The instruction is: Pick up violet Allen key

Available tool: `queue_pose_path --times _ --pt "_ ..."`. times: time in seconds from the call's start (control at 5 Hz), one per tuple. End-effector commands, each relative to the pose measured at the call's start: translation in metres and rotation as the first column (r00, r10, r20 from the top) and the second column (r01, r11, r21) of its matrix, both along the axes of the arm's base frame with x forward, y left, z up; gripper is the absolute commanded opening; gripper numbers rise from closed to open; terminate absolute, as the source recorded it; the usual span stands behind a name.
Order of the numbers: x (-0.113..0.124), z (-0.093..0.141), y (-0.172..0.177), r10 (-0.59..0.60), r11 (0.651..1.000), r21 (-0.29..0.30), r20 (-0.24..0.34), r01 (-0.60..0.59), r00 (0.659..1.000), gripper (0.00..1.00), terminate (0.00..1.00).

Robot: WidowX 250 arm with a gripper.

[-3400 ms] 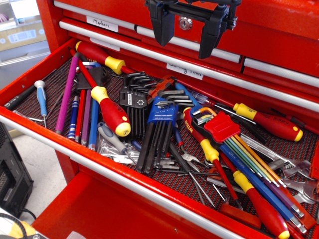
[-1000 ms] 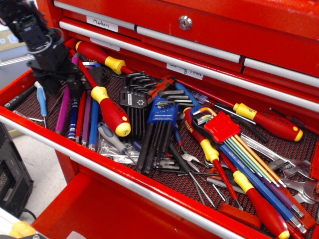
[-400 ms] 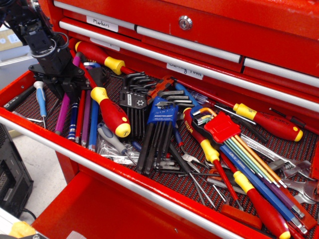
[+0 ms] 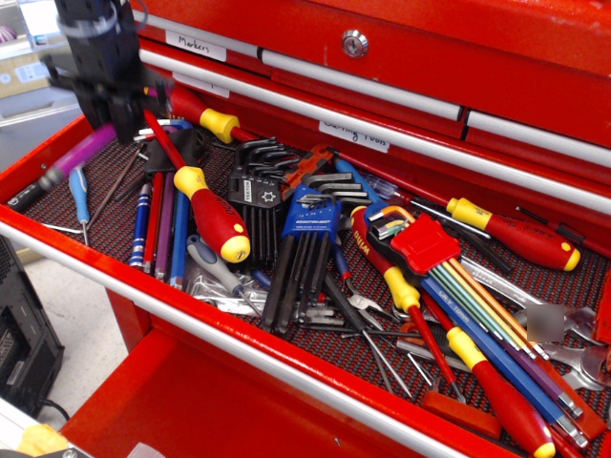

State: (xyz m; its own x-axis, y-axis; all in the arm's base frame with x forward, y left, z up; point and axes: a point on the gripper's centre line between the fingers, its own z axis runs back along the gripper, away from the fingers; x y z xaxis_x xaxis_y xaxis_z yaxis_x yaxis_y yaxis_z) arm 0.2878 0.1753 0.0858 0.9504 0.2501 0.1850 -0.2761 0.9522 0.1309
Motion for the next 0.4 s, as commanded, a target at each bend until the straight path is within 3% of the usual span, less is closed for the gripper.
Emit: queue_pose_path --times 0.0,0.2 --pt "-0.014 0.104 -0.004 0.083 0.965 0.236 0.15 -0.117 0.985 0.0 0.0" --pt "-0.013 0.134 -0.009 0.035 0.949 0.3 0.195 -0.094 0.98 0.0 1.0"
